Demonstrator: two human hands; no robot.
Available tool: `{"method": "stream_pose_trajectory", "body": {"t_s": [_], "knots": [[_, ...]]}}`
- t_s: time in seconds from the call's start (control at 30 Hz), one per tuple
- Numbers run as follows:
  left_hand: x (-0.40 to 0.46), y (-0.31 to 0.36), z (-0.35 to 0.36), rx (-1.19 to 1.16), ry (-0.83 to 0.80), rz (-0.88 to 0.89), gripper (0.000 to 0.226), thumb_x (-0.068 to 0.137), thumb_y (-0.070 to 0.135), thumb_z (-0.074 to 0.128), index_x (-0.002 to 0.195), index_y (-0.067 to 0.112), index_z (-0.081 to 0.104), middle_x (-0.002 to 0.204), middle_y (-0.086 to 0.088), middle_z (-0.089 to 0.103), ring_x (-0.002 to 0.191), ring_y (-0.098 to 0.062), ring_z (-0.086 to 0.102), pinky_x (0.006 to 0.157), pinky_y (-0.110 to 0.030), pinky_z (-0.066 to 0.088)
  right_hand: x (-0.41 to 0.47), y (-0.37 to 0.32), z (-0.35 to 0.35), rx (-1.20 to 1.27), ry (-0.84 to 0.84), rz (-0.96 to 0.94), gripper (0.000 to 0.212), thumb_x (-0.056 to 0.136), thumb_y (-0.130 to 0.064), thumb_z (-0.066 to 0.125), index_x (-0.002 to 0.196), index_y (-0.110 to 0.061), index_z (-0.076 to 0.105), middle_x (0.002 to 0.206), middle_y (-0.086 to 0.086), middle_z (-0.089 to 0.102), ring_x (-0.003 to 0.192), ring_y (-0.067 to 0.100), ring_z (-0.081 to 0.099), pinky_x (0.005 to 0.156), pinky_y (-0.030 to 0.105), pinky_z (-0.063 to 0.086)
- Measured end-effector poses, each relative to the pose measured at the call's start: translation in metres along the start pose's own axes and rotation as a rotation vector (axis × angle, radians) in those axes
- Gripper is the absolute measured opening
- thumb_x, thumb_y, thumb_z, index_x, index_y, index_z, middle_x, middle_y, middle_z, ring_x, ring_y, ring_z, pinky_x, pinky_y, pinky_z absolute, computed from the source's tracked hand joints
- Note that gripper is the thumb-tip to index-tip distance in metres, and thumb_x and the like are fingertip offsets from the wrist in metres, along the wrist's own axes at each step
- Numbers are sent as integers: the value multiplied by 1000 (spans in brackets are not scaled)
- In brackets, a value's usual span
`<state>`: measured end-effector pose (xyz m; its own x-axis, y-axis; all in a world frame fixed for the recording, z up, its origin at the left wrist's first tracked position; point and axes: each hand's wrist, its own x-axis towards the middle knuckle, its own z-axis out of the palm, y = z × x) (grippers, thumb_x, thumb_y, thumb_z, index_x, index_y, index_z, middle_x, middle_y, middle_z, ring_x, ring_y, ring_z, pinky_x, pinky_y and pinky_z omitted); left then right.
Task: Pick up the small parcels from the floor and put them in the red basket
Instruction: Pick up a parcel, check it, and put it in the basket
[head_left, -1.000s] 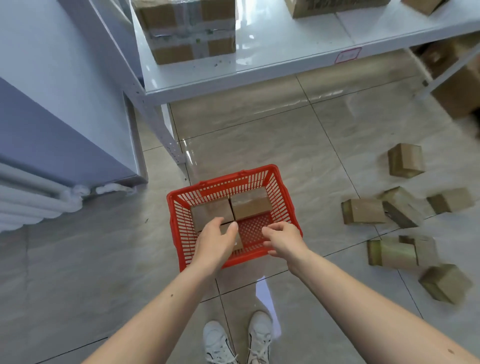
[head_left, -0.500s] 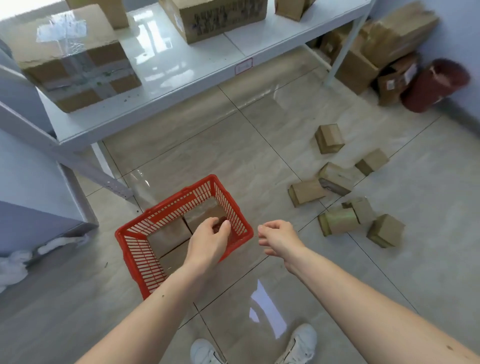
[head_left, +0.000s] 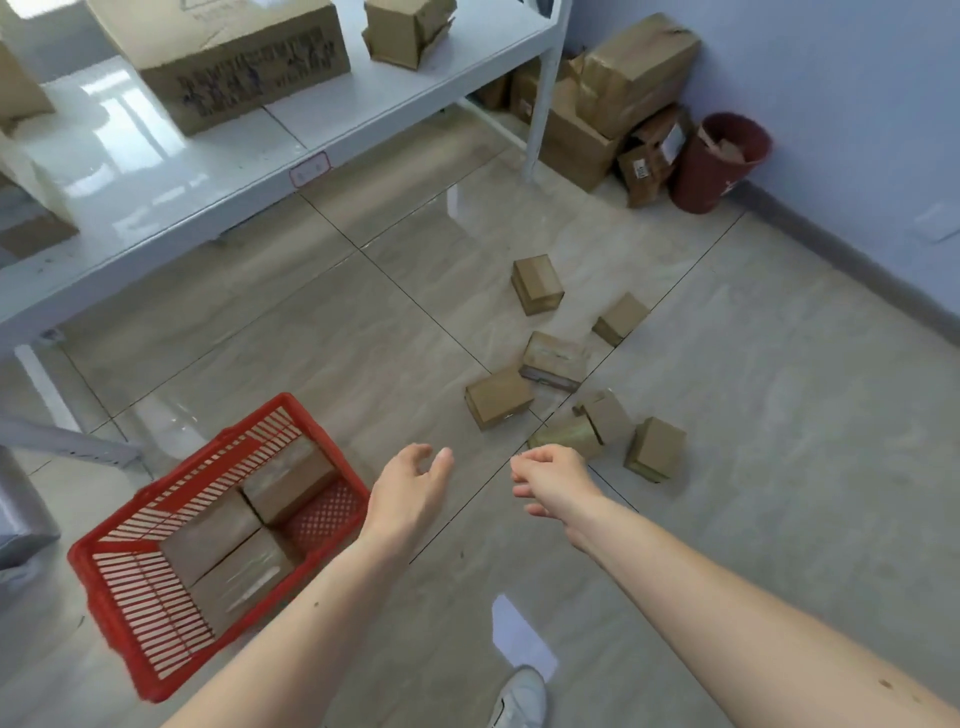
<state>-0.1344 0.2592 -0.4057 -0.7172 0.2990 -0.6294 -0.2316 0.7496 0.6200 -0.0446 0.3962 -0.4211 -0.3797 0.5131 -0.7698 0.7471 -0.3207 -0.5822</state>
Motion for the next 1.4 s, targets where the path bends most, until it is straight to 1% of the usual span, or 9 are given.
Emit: {"method": "stream_pose_trajectory", "body": {"t_s": [0.13,0.4,0.63,0.7,0.97,1.07,1.17,1.3,1.4], "knots": [[8,35,38,5,-22,16,51,91,46,49,135,19,53,136,0,58,125,-17,53,106,-38,42,15,-5,-47,30,28,-15,4,91,-18,56,92,-14,57,88,5,62,78,16,59,59,24,45],[49,85,83,43,-44,51,51,92,47,48,135,21,52,137,2,57,124,-17,53,105,-38,42,61,-22,-104,102,81,10,3,91,-18,57,89,-16,56,89,5,63,80,17,59,62,26,46],[92,112,110,52,-88,43,53,91,48,49,137,22,50,138,1,56,125,-18,52,104,-37,42,107,-32,-134,183,116,42,6,92,-22,57,88,-18,57,91,4,64,88,19,64,81,35,53],[103,118,120,53,-95,43,53,91,48,49,137,21,50,138,1,56,126,-18,52,105,-38,41,122,-30,-141,201,115,57,8,93,-22,57,86,-18,56,91,4,64,88,19,64,84,36,53],[154,140,172,70,-111,22,54,92,47,50,139,20,49,141,1,54,129,-17,50,109,-40,39,190,-29,-176,228,96,88,11,94,-20,56,83,-17,54,88,4,61,85,20,61,71,31,48],[173,147,196,87,-110,7,54,92,47,50,139,20,49,140,1,54,128,-19,51,109,-40,39,219,-28,-189,213,103,89,10,93,-20,57,84,-17,55,88,4,62,85,19,61,73,32,50],[192,148,216,105,-124,12,52,93,45,49,138,19,50,131,1,59,118,-21,57,104,-37,42,250,-22,-196,191,121,104,10,91,-21,59,82,-18,55,87,3,62,86,19,62,78,35,52],[230,138,234,101,-125,22,57,93,46,48,142,18,45,144,-2,50,133,-21,46,110,-42,38,295,-14,-193,173,145,117,10,91,-22,60,83,-19,57,88,3,64,93,22,66,85,40,55],[264,125,248,105,-136,35,58,94,47,47,144,18,41,147,-3,46,136,-21,42,110,-43,37,330,-5,-185,159,156,109,7,89,-24,61,84,-20,57,86,0,64,101,24,67,87,41,56]]}}
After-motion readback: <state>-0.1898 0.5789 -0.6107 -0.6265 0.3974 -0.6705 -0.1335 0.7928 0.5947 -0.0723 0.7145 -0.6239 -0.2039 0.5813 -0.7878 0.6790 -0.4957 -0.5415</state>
